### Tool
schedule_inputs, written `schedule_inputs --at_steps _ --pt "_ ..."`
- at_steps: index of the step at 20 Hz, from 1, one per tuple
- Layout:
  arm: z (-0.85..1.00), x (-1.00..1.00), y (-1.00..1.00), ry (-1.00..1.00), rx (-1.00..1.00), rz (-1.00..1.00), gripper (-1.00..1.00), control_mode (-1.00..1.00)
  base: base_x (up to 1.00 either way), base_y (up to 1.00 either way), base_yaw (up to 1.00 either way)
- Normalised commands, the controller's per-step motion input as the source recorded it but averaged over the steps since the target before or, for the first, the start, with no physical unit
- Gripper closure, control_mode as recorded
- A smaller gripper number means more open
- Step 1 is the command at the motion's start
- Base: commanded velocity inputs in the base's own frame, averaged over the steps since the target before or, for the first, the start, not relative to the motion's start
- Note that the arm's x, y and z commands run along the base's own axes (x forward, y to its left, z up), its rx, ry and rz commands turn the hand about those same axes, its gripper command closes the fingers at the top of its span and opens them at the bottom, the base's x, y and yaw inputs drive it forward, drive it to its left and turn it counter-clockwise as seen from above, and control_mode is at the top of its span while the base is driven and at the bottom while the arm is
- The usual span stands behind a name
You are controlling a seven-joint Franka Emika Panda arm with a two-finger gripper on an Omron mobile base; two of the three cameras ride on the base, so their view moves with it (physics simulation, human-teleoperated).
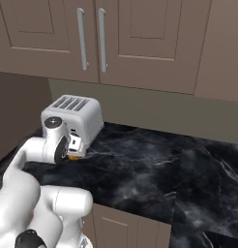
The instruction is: Place the liquor and beer on the top shelf of the fridge to keep them out of children's reach, and place the orange on lower shelves for easy access.
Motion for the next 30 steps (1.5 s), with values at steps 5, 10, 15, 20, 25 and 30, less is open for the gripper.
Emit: schedule_inputs --at_steps 5,10,15,20,25,30 --pt "-0.21 0.37 0.08 0.04 0.0 0.0 -1.0 -1.0 0.0 0.0 0.0" --pt "-0.22 0.34 0.17 0.03 0.0 0.0 -1.0 -1.0 0.0 0.0 0.0" --pt "-0.23 0.24 0.07 0.01 0.0 0.0 -1.0 -1.0 0.0 0.0 0.0" --pt "-0.22 0.06 0.0 0.0 0.0 -0.02 -1.0 -1.0 0.0 0.0 0.0" --pt "-0.23 0.04 0.0 0.0 0.0 -0.03 -1.0 -1.0 0.0 0.0 0.0" --pt "-0.19 0.07 0.0 0.0 0.0 -0.03 -1.0 -1.0 0.0 0.0 0.0"
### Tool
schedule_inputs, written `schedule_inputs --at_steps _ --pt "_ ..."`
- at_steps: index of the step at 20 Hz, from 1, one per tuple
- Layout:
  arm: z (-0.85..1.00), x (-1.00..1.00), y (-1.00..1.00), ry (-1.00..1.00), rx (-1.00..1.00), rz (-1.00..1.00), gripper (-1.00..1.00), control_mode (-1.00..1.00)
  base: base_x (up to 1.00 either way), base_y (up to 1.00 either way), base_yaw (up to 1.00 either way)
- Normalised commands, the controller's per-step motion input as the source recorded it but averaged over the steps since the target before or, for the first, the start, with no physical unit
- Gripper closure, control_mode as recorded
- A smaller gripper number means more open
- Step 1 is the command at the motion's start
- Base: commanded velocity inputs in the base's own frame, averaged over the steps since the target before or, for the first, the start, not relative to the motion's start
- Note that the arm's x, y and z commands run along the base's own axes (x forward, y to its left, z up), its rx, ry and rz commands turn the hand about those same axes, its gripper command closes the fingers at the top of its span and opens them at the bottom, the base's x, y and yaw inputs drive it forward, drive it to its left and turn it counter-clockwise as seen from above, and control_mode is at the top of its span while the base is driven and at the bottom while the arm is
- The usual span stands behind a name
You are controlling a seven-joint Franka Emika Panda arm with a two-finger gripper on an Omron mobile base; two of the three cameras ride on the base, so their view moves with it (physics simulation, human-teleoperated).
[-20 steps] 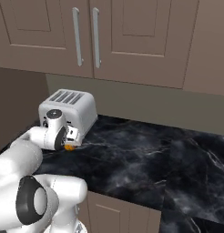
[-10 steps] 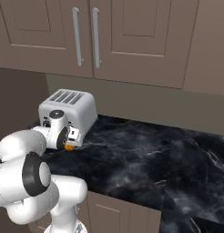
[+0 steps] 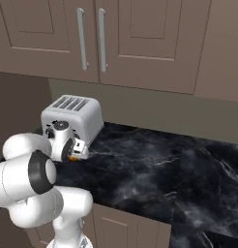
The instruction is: Place the liquor and beer on the top shelf of the fridge to keep them out of children's reach, and place the orange on lower shelves for easy access.
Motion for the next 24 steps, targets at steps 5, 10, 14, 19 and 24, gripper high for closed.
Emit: schedule_inputs --at_steps 5,10,14,19,24 --pt "-0.14 0.13 0.0 0.0 0.0 -0.03 -1.0 -1.0 0.0 0.0 0.0" --pt "-0.1 0.2 0.0 0.0 0.0 -0.03 -1.0 -1.0 0.0 0.0 0.0" --pt "-0.04 0.2 0.0 0.0 0.0 -0.03 -1.0 -1.0 0.0 0.0 0.0" --pt "-0.05 0.16 0.0 0.0 0.0 -0.03 -1.0 -1.0 0.0 0.0 0.0" --pt "-0.13 0.07 0.0 0.0 0.0 -0.03 -1.0 -1.0 0.0 0.0 0.0"
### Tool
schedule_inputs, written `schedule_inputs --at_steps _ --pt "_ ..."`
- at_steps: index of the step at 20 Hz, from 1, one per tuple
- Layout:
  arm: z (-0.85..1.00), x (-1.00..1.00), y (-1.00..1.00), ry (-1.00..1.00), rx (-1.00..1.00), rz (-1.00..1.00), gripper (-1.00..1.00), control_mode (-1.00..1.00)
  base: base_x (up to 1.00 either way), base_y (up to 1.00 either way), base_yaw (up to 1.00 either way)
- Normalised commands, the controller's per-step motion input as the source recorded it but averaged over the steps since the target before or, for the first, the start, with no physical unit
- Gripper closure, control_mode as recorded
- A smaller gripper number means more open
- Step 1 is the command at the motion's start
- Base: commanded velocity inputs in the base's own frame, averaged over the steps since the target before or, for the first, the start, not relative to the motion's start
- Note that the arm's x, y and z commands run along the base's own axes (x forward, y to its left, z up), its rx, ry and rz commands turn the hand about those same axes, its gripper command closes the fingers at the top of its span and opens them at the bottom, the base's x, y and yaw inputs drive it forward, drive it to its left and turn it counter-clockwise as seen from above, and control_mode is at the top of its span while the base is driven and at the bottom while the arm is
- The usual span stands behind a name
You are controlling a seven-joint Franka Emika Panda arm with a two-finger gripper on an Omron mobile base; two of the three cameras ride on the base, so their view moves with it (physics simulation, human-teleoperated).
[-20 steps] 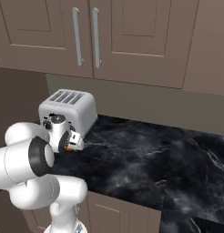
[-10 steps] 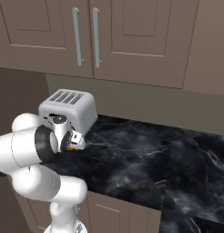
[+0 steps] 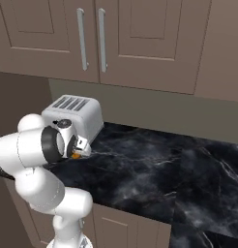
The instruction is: Place the liquor and beer on the top shelf of the fridge to keep them out of children's reach, and place the orange on lower shelves for easy access.
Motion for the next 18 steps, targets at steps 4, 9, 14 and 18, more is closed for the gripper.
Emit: schedule_inputs --at_steps 4,9,14,18 --pt "-0.26 0.0 0.0 0.0 0.0 -0.05 1.0 -1.0 0.0 0.0 0.0" --pt "-0.32 0.0 0.0 0.01 0.0 -0.06 1.0 -1.0 0.0 0.0 0.0" --pt "-0.34 -0.04 0.0 0.05 0.0 -0.08 1.0 -1.0 0.0 0.0 0.0" --pt "-0.04 -0.49 -0.03 -0.04 0.0 -0.02 1.0 -1.0 0.0 0.0 0.0"
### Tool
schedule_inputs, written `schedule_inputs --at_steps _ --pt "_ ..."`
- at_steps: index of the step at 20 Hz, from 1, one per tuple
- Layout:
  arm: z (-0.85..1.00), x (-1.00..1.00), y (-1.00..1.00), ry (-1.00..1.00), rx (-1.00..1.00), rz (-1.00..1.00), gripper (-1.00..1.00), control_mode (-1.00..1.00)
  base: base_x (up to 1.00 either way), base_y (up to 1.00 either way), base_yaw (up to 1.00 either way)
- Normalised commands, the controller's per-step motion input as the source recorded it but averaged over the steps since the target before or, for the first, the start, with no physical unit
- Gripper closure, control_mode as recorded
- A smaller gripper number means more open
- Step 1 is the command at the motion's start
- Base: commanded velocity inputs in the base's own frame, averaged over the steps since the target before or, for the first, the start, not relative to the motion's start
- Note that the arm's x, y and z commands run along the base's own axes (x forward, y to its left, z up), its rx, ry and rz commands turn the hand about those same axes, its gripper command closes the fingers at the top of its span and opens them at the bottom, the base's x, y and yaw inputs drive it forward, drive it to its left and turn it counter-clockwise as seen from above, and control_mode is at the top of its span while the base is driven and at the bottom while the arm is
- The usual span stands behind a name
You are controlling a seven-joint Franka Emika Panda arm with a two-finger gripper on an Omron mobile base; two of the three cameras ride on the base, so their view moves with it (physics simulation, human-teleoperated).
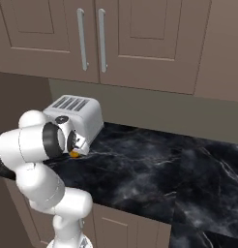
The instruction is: Place the liquor and beer on the top shelf of the fridge to keep them out of children's reach, and place the orange on lower shelves for easy access.
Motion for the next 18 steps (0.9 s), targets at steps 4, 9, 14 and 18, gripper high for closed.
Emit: schedule_inputs --at_steps 4,9,14,18 --pt "0.23 -0.96 -0.25 -0.16 0.0 0.01 1.0 -1.0 0.0 0.0 0.0" --pt "0.6 -0.81 -0.43 -0.14 0.0 0.03 1.0 -1.0 0.0 0.0 0.0" --pt "0.85 -0.64 -0.51 -0.1 0.0 0.05 1.0 -1.0 0.0 0.0 0.0" --pt "0.92 -0.67 -0.5 -0.09 0.0 0.09 1.0 -1.0 0.0 0.0 0.0"
